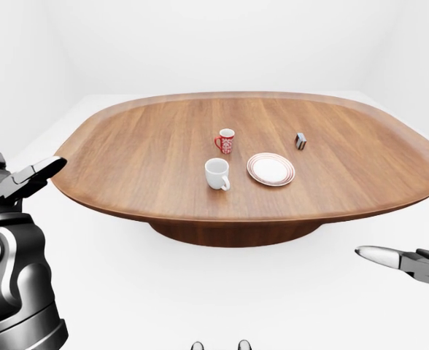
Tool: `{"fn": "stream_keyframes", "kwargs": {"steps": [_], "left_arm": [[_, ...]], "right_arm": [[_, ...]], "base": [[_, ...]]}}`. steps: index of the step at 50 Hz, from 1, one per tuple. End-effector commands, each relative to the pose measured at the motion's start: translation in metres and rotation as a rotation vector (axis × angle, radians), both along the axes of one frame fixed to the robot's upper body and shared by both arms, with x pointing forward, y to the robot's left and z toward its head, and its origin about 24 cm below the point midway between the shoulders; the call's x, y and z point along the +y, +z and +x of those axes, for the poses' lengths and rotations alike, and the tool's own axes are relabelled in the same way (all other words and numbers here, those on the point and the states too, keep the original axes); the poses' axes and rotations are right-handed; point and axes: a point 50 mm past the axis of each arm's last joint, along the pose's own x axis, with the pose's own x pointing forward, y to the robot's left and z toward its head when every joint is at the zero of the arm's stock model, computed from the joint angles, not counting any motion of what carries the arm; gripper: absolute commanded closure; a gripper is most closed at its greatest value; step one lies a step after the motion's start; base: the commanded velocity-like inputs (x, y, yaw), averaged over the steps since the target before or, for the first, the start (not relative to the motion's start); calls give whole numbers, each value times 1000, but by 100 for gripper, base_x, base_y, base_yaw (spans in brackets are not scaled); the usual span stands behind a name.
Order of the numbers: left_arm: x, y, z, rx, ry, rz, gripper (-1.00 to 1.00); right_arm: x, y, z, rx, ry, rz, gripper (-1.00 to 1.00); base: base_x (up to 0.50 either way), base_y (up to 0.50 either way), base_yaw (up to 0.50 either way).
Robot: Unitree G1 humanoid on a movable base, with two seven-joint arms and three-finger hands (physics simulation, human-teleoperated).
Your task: Put the white mug on the plate.
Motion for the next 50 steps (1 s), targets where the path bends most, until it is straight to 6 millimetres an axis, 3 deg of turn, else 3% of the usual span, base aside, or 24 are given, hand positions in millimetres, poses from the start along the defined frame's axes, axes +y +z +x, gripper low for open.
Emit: {"fn": "stream_keyframes", "kwargs": {"steps": [1,50], "left_arm": [[0,1,-1,-6,1,2,-100],[0,1,-1,-5,1,-1,-100]], "right_arm": [[1,0,0,2,6,-4,-100],[2,0,0,6,13,-5,-100]], "base": [[21,0,0],[23,0,0]]}}
